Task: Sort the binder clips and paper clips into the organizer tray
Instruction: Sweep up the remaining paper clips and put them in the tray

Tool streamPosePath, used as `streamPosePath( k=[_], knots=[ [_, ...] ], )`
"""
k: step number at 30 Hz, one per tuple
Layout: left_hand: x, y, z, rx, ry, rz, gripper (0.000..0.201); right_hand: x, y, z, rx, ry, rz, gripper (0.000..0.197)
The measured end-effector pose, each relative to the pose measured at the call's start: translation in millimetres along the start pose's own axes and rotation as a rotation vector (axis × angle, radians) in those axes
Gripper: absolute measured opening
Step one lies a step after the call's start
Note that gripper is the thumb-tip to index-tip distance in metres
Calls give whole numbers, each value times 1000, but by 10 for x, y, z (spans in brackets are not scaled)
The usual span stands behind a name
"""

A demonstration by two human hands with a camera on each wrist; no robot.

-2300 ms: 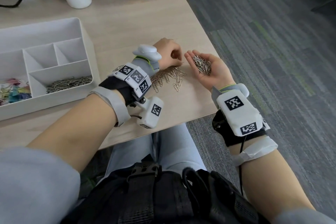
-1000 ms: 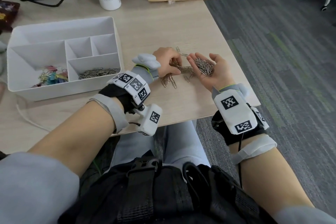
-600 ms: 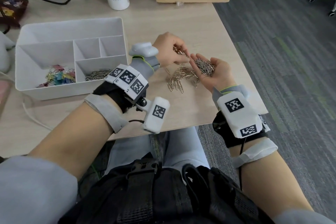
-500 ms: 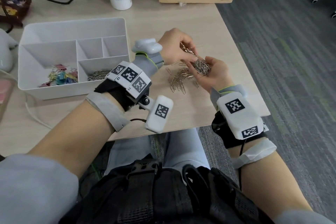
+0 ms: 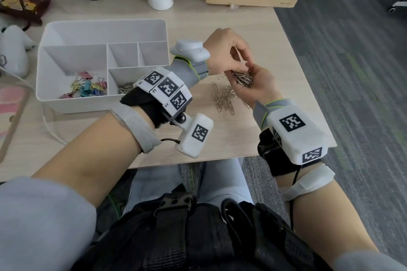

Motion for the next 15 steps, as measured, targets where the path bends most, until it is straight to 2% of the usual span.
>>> streamPosePath(
  k=[6, 15],
  knots=[
    [-120, -224, 118, -106, -29, -113, 13, 50, 4, -112, 31, 29, 4, 37],
    [-689, -838, 659, -251, -202, -434, 22, -71, 239, -488, -34, 112, 58, 41]
  ],
)
Point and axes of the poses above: each hand's wrist, its own x-axis towards the middle knuckle, its own y-axis out of the palm, z = x × y, the point moved 9 cm from there along x, towards the middle knuckle, and after that the axes turned 4 degrees about -z, right-handed, at the moved point
